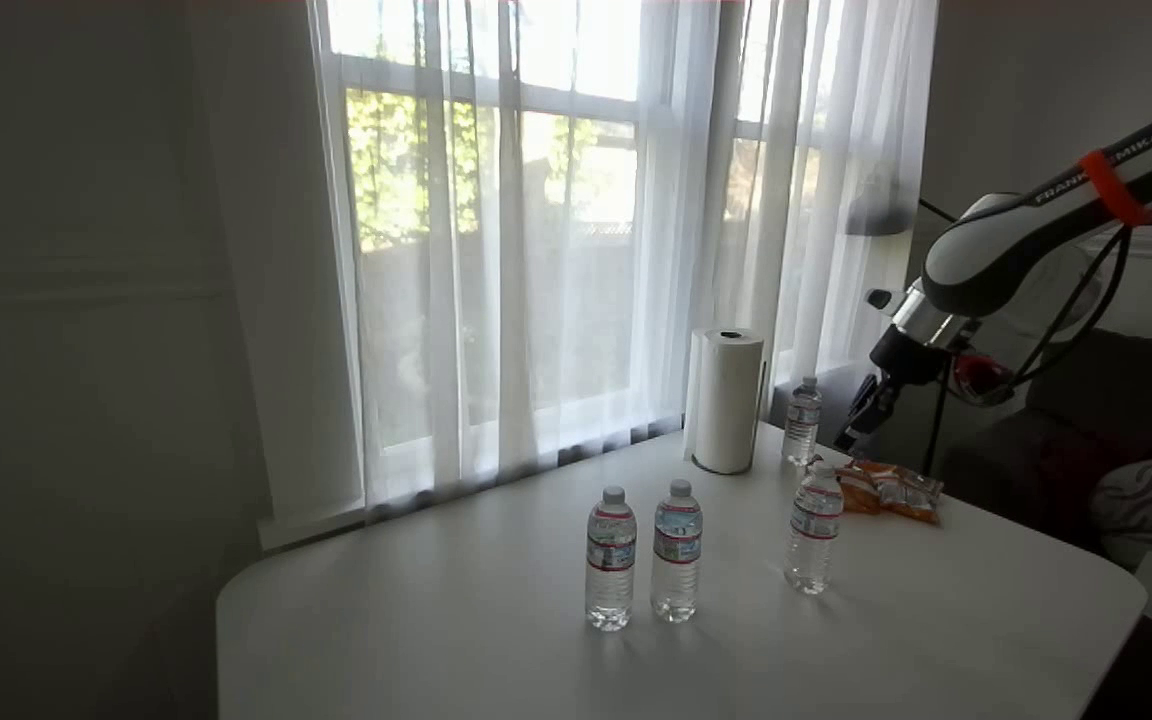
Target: Put the sweet on top of the second bottle to the right
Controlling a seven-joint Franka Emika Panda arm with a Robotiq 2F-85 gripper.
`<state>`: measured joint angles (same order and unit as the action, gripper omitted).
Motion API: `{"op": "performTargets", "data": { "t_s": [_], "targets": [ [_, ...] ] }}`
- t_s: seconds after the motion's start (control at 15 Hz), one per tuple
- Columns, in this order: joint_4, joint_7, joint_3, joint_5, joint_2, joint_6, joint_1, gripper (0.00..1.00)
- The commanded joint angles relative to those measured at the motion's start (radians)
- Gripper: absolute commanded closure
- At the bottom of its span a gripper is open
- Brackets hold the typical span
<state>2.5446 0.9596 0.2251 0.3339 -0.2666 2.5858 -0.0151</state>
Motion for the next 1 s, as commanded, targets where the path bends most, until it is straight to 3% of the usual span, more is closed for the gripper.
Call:
{"op": "performTargets", "data": {
  "t_s": [0.0,0.4,0.47,0.53,0.8,0.87,0.93],
  "targets": [
    [0.014,0.196,0.075,0.12,-0.072,-0.094,-0.054,0.97],
    [-0.016,0.468,0.139,0.226,-0.079,-0.27,-0.041,0.97],
    [-0.03,0.419,0.131,0.22,-0.056,-0.304,-0.019,0.97],
    [-0.014,0.406,0.1,0.198,-0.058,-0.248,-0.011,0.86],
    [-0.017,0.406,0.104,0.203,-0.056,-0.283,0.001,0.86],
    [-0.024,0.459,0.125,0.246,-0.059,-0.287,-0.013,0.97],
    [-0.029,0.493,0.136,0.27,-0.06,-0.297,-0.02,0.97]
  ]
}}
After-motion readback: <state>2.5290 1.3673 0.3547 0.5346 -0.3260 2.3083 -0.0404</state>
